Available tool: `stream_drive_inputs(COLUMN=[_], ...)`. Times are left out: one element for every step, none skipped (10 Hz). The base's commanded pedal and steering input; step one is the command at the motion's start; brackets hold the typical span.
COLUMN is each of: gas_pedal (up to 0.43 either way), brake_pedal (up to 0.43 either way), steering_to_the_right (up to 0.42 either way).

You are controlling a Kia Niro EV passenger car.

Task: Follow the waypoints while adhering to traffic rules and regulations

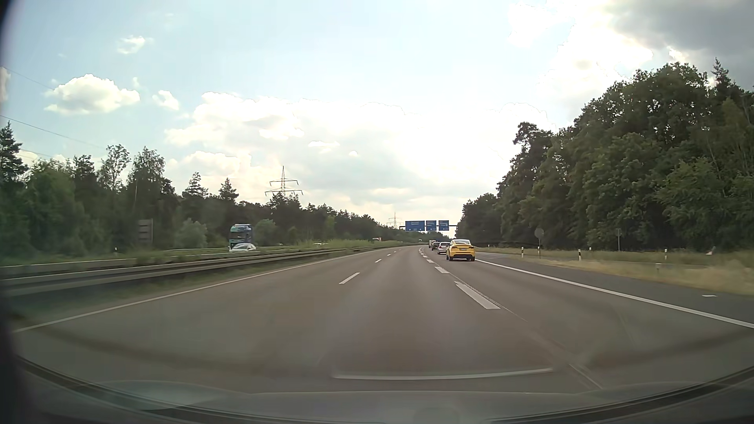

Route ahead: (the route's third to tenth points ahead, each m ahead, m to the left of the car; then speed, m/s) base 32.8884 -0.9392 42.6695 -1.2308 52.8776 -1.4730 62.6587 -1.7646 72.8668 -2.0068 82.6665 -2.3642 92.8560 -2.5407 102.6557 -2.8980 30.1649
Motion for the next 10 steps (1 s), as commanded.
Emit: stream_drive_inputs(gas_pedal=[0.220,0.228,0.228,0.240,0.248,0.248,0.248,0.260,0.260,0.260], brake_pedal=[0.030,0.030,0.030,0.030,0.030,0.030,0.030,0.030,0.030,0.030], steering_to_the_right=[0.004,0.004,0.004,0.004,0.004,0.004,0.004,0.003,0.003,0.003])
